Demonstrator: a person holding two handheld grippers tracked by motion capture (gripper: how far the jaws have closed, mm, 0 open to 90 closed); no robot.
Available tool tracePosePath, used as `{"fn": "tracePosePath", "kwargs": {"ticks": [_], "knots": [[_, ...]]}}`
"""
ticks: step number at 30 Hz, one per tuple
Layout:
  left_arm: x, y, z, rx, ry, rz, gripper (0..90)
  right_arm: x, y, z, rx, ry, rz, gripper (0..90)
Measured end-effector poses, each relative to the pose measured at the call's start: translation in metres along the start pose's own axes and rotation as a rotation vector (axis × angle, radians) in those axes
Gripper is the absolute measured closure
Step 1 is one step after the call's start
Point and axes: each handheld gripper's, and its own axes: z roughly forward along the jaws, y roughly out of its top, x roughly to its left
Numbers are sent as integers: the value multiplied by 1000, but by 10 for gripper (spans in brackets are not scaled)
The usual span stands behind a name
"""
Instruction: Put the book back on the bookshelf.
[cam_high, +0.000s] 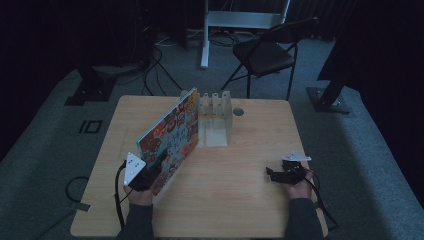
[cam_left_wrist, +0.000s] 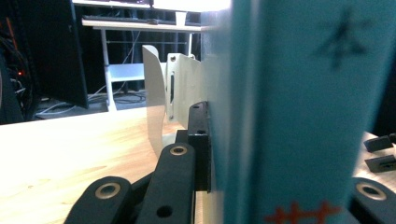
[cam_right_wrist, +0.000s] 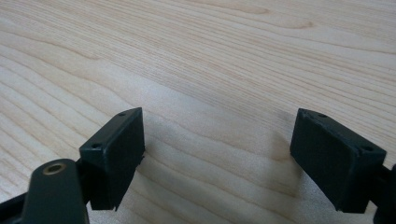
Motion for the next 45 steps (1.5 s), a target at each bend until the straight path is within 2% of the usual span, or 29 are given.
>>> {"fn": "tracePosePath", "kwargs": {"ticks": [39,45], "knots": [[0,-4,12,-15,79,4,811,0,0,0,-1,-1,-2,173],[0,-4,14,-15,75,9,811,0,0,0,-1,-1,-3,173]]}}
